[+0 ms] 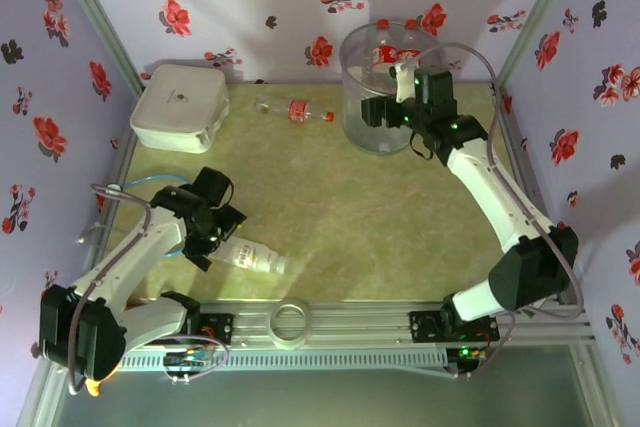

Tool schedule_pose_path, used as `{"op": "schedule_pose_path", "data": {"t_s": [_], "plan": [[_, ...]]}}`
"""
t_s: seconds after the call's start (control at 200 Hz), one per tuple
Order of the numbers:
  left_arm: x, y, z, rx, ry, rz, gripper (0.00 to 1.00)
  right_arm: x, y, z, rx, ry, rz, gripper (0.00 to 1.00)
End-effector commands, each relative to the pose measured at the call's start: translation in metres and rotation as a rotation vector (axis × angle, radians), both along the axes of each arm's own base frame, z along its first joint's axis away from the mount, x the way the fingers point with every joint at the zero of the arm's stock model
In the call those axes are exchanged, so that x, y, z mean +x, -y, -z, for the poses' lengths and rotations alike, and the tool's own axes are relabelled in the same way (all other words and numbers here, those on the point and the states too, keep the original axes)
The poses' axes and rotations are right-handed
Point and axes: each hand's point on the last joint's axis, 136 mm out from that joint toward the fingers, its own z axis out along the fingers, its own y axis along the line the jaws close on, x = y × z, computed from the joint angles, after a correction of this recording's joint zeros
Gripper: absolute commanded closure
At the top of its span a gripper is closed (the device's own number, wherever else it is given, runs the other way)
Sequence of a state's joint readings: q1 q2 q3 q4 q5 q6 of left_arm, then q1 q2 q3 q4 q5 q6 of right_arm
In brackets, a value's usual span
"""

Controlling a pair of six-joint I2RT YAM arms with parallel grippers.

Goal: Put the plastic bottles in the bin

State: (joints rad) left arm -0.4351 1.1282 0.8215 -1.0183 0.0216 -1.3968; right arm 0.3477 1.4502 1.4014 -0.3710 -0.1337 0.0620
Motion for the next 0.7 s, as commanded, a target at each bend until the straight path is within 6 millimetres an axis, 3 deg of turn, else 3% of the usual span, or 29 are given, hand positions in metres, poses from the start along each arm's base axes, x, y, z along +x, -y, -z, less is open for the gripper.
{"op": "schedule_pose_path", "data": {"t_s": [0.0,0.225,0.695], "plan": [[-0.001,-0.002,0.016,0.022,-0.026,-0.063,0.01,-0.011,0.006,0.005,0.012,-0.014,0.022,0.10],[0.014,0.007,0.033,0.021,-0.033,-0.050,0.00,-0.031,0.004,0.020,0.031,-0.059,0.003,0.10],[0.011,0.015,0.079,0.018,-0.070,-0.096,0.05,-0.068,0.001,-0.005,0.097,-0.004,-0.076,0.10]]}}
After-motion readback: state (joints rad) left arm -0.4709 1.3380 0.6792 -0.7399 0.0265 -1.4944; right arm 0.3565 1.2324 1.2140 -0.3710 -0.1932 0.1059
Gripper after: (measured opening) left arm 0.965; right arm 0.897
